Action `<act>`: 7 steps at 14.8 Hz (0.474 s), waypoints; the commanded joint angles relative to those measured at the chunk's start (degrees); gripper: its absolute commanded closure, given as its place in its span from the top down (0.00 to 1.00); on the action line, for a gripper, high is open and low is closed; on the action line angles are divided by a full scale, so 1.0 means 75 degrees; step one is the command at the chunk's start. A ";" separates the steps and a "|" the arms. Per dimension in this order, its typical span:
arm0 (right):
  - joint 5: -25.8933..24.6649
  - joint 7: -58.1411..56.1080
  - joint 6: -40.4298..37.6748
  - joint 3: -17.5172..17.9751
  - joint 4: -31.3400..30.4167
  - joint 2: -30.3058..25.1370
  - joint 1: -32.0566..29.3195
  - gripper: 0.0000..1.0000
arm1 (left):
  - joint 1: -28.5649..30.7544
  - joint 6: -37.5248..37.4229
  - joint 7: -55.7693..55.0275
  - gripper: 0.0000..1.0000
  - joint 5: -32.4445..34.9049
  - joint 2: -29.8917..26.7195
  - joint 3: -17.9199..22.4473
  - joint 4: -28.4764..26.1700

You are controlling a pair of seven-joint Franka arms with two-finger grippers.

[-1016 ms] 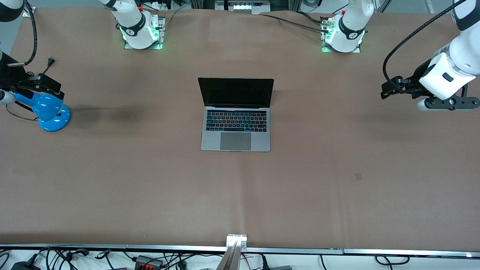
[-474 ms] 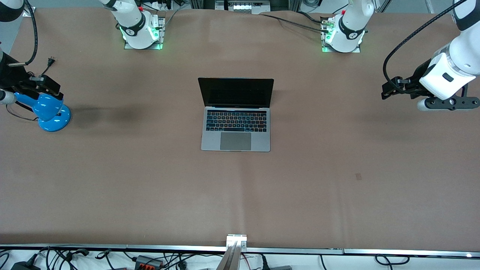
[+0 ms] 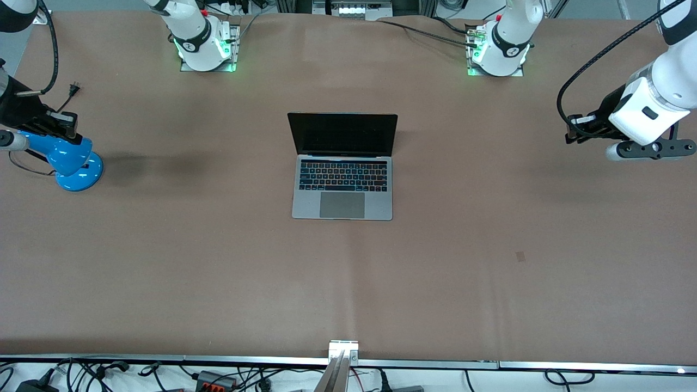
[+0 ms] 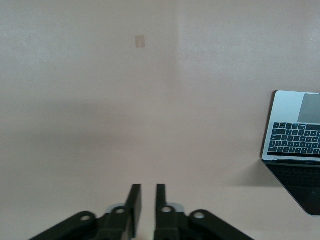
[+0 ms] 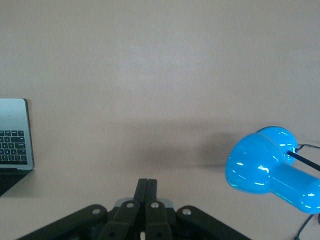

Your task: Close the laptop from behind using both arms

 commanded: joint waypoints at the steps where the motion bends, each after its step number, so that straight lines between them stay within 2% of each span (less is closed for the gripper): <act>1: -0.0017 0.0081 -0.0171 0.0050 -0.0117 -0.0066 0.0026 0.00 | 0.0049 -0.0368 -0.0015 0.01 0.0079 0.0016 -0.0041 0.0167; 7: 0.0392 0.0679 -0.0850 0.0109 -0.0128 0.0320 0.0224 0.00 | 0.0025 -0.0638 -0.0050 0.01 0.0044 0.0004 -0.0064 0.0167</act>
